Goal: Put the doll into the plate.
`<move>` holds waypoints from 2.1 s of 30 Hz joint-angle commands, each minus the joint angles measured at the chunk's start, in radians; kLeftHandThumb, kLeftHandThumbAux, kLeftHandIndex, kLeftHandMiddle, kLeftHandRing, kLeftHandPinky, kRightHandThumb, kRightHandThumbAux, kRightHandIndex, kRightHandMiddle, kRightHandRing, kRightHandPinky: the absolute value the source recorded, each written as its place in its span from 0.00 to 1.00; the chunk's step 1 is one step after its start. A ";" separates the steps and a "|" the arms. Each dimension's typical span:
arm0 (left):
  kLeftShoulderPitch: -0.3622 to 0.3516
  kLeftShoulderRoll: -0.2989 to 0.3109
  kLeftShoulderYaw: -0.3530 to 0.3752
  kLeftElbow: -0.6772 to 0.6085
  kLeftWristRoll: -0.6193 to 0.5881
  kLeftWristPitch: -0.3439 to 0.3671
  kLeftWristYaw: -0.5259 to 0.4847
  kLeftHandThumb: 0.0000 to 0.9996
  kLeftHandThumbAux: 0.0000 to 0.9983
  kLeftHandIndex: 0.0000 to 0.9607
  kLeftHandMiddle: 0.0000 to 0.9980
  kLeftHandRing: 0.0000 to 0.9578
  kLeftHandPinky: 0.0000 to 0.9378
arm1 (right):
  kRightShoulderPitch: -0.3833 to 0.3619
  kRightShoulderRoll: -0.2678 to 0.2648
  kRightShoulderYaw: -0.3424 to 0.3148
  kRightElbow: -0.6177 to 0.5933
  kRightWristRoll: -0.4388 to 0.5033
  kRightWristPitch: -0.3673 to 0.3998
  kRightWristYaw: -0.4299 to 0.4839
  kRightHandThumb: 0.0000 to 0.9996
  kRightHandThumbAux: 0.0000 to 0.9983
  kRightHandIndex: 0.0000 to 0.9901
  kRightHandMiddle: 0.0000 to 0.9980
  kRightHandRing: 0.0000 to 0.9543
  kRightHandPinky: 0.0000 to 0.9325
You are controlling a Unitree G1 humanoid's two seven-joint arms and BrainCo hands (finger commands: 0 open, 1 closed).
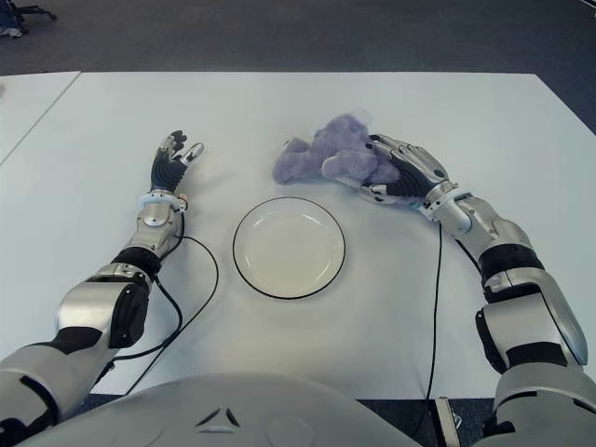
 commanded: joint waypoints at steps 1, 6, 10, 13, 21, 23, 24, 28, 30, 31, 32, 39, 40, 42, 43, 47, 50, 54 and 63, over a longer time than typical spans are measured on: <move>0.189 -0.054 -0.014 0.121 0.011 0.105 -0.010 0.00 0.51 0.15 0.15 0.10 0.00 | 0.099 -0.011 0.047 0.044 -0.030 0.028 0.121 0.22 0.56 0.16 0.03 0.16 0.30; 0.192 -0.052 -0.011 0.121 0.008 0.100 -0.019 0.00 0.51 0.16 0.15 0.09 0.00 | 0.111 -0.021 0.040 0.030 -0.004 0.033 0.154 0.18 0.59 0.17 0.04 0.15 0.27; 0.192 -0.051 -0.010 0.120 0.007 0.099 -0.021 0.00 0.51 0.16 0.15 0.09 0.00 | 0.119 -0.026 0.036 0.019 0.010 0.033 0.165 0.17 0.60 0.17 0.05 0.15 0.27; 0.193 -0.051 -0.009 0.120 0.006 0.099 -0.022 0.00 0.51 0.16 0.15 0.10 0.00 | 0.134 -0.041 0.023 -0.002 0.034 0.019 0.177 0.15 0.62 0.19 0.07 0.15 0.28; 0.193 -0.052 -0.004 0.120 0.001 0.093 -0.031 0.00 0.51 0.16 0.16 0.11 0.00 | 0.166 -0.069 -0.010 -0.069 0.090 0.014 0.215 0.19 0.66 0.21 0.10 0.18 0.31; 0.193 -0.052 -0.003 0.120 0.000 0.095 -0.033 0.00 0.51 0.17 0.16 0.11 0.00 | 0.170 -0.074 -0.023 -0.092 0.103 0.016 0.220 0.20 0.67 0.22 0.10 0.19 0.32; 0.193 -0.052 -0.002 0.121 -0.001 0.095 -0.034 0.00 0.51 0.17 0.16 0.11 0.00 | 0.168 -0.076 -0.033 -0.115 0.112 0.020 0.225 0.20 0.67 0.22 0.11 0.19 0.32; 0.193 -0.052 -0.002 0.121 -0.001 0.097 -0.034 0.00 0.51 0.17 0.16 0.11 0.00 | 0.163 -0.075 -0.058 -0.183 0.137 0.041 0.250 0.17 0.67 0.23 0.12 0.19 0.29; 0.193 -0.052 -0.002 0.121 -0.001 0.098 -0.033 0.00 0.51 0.17 0.16 0.12 0.00 | 0.173 -0.074 -0.063 -0.182 0.132 0.040 0.242 0.16 0.67 0.23 0.12 0.19 0.28; 0.193 -0.052 -0.002 0.121 -0.001 0.098 -0.032 0.00 0.51 0.17 0.16 0.12 0.00 | 0.179 -0.070 -0.064 -0.180 0.125 0.042 0.233 0.14 0.67 0.23 0.12 0.18 0.27; 0.193 -0.052 -0.002 0.121 0.000 0.099 -0.032 0.00 0.51 0.16 0.16 0.12 0.00 | 0.184 -0.067 -0.067 -0.180 0.121 0.044 0.227 0.14 0.67 0.23 0.12 0.18 0.26; 0.194 -0.050 -0.012 0.121 0.011 0.096 -0.022 0.00 0.51 0.17 0.17 0.12 0.00 | 0.253 -0.040 -0.057 -0.218 0.045 0.095 0.121 0.13 0.61 0.17 0.11 0.19 0.31; 0.195 -0.050 -0.014 0.120 0.012 0.094 -0.022 0.00 0.51 0.17 0.17 0.12 0.00 | 0.261 -0.047 -0.064 -0.237 0.032 0.094 0.090 0.13 0.60 0.17 0.11 0.21 0.35; 0.195 -0.051 -0.015 0.120 0.013 0.093 -0.022 0.00 0.51 0.16 0.17 0.12 0.00 | 0.282 -0.067 -0.081 -0.260 0.002 0.076 0.010 0.16 0.58 0.15 0.11 0.27 0.47; 0.195 -0.051 -0.014 0.120 0.012 0.094 -0.022 0.00 0.52 0.16 0.16 0.12 0.00 | 0.291 -0.077 -0.088 -0.264 -0.012 0.062 -0.030 0.18 0.57 0.15 0.12 0.29 0.49; 0.196 -0.053 -0.012 0.120 0.009 0.097 -0.019 0.00 0.52 0.16 0.16 0.11 0.00 | 0.329 -0.128 -0.103 -0.252 -0.123 -0.013 -0.292 0.24 0.54 0.16 0.14 0.31 0.46; 0.196 -0.054 -0.010 0.120 0.007 0.101 -0.017 0.00 0.52 0.16 0.16 0.11 0.01 | 0.331 -0.146 -0.089 -0.232 -0.207 -0.028 -0.455 0.27 0.51 0.17 0.17 0.31 0.40; 0.196 -0.055 -0.007 0.119 0.004 0.101 -0.016 0.00 0.52 0.15 0.16 0.11 0.02 | 0.327 -0.153 -0.059 -0.205 -0.315 0.004 -0.673 0.30 0.48 0.20 0.21 0.29 0.31; 0.195 -0.053 -0.009 0.118 0.007 0.097 -0.011 0.00 0.52 0.16 0.17 0.12 0.02 | 0.299 -0.132 -0.012 -0.139 -0.393 0.029 -0.869 0.36 0.45 0.23 0.26 0.27 0.23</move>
